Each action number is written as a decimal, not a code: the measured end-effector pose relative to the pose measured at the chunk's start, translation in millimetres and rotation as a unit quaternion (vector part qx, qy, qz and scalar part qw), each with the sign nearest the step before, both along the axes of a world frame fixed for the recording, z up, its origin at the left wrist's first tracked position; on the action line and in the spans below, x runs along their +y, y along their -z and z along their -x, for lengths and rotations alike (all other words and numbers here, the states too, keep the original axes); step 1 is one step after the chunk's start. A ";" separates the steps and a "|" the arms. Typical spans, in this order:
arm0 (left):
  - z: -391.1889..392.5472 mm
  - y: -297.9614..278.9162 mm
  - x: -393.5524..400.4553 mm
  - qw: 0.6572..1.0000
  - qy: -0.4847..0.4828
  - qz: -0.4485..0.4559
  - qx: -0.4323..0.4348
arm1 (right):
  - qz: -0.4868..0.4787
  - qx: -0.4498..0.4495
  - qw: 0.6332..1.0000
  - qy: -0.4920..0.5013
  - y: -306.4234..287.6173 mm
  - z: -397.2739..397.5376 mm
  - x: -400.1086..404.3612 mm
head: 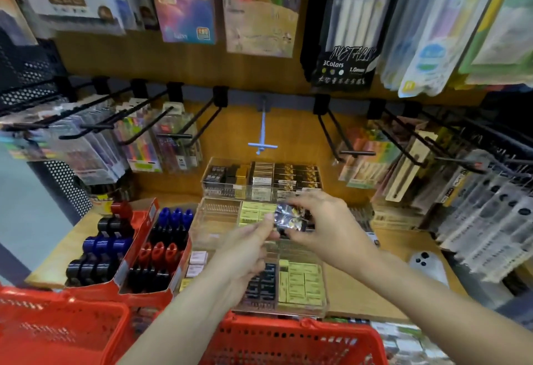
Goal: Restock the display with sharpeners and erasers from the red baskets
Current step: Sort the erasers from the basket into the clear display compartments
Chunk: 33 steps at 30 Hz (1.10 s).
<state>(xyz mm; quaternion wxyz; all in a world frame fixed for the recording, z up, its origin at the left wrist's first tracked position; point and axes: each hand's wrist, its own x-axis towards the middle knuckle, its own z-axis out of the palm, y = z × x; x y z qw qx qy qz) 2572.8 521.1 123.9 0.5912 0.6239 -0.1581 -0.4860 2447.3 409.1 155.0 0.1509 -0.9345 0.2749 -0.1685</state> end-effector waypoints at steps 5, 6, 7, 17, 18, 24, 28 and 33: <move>-24.9 22.7 -22.9 0.999 -0.028 -0.004 0.034 | 0.015 0.052 0.996 0.069 7.7 -33.2 -65.2; -27.6 25.8 -26.8 0.999 -0.028 0.000 0.041 | 0.017 0.059 0.995 0.076 8.6 -40.9 -76.4; -29.4 28.4 -29.9 0.998 -0.029 0.002 0.049 | 0.018 0.069 0.994 0.080 10.1 -49.2 -85.9; -28.1 42.5 -34.0 0.994 -0.041 0.007 0.106 | -0.038 0.037 0.992 0.114 39.5 -90.1 -120.1; -27.1 43.3 -34.0 0.993 -0.044 0.001 0.107 | -0.044 0.017 0.992 0.119 41.8 -87.6 -119.8; -22.4 42.6 -32.6 0.993 -0.047 -0.007 0.109 | -0.149 -0.115 0.961 0.203 38.1 -83.1 -132.4; -19.0 42.6 -32.6 0.992 -0.052 -0.010 0.118 | -0.120 -0.030 0.972 0.202 35.9 -87.1 -142.1; -13.0 40.5 -35.3 0.991 -0.040 -0.012 0.128 | -0.054 -0.027 0.982 0.180 41.3 -67.6 -129.0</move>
